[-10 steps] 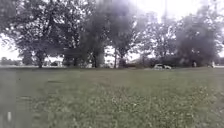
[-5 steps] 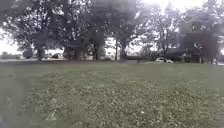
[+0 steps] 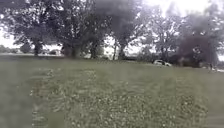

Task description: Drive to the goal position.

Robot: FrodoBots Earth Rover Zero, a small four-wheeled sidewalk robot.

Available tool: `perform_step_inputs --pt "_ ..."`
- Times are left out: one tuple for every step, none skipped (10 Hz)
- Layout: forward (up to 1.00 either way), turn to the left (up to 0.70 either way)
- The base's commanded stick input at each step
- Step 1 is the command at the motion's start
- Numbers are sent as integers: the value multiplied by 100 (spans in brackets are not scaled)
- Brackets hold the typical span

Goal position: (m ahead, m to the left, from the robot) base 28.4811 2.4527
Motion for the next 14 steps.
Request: perform_step_inputs --pt "70 0" --pt "70 0" --pt "70 0" --pt "70 0" --pt "70 0" --pt "70 0" --pt "70 0" --pt "70 0" --pt "70 0" --pt "70 0" --pt "70 0" --pt "70 0" --pt "70 0" --pt "70 0"
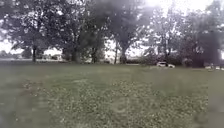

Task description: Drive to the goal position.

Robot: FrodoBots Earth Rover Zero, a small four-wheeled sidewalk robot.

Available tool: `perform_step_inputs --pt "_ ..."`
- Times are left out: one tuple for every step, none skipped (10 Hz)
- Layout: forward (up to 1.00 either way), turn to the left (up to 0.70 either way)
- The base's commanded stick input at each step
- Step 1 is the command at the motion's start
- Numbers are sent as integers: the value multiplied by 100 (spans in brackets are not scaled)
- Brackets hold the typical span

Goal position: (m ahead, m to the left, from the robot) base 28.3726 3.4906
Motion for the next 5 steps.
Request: perform_step_inputs --pt "70 0" --pt "70 0" --pt "70 0" --pt "70 2" --pt "70 21"
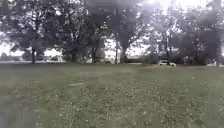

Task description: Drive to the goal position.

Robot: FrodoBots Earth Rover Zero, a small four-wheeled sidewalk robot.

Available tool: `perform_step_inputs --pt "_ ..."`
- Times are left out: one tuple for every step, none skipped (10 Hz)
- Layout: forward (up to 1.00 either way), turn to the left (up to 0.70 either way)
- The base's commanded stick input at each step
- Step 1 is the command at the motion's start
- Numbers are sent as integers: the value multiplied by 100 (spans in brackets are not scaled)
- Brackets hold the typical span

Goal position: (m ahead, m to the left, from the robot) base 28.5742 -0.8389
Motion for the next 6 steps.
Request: perform_step_inputs --pt "70 35" --pt "70 35" --pt "70 35" --pt "70 15" --pt "70 0" --pt "70 0"
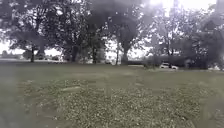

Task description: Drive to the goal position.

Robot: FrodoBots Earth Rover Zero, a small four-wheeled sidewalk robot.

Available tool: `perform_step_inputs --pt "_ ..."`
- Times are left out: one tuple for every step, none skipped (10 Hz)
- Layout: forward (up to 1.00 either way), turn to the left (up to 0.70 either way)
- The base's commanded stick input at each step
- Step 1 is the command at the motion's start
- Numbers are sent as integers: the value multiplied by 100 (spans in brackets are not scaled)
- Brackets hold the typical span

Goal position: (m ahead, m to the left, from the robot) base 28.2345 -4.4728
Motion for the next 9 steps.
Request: perform_step_inputs --pt "70 0" --pt "70 0" --pt "70 0" --pt "70 0" --pt "70 0" --pt "70 0" --pt "70 0" --pt "70 0" --pt "70 0"
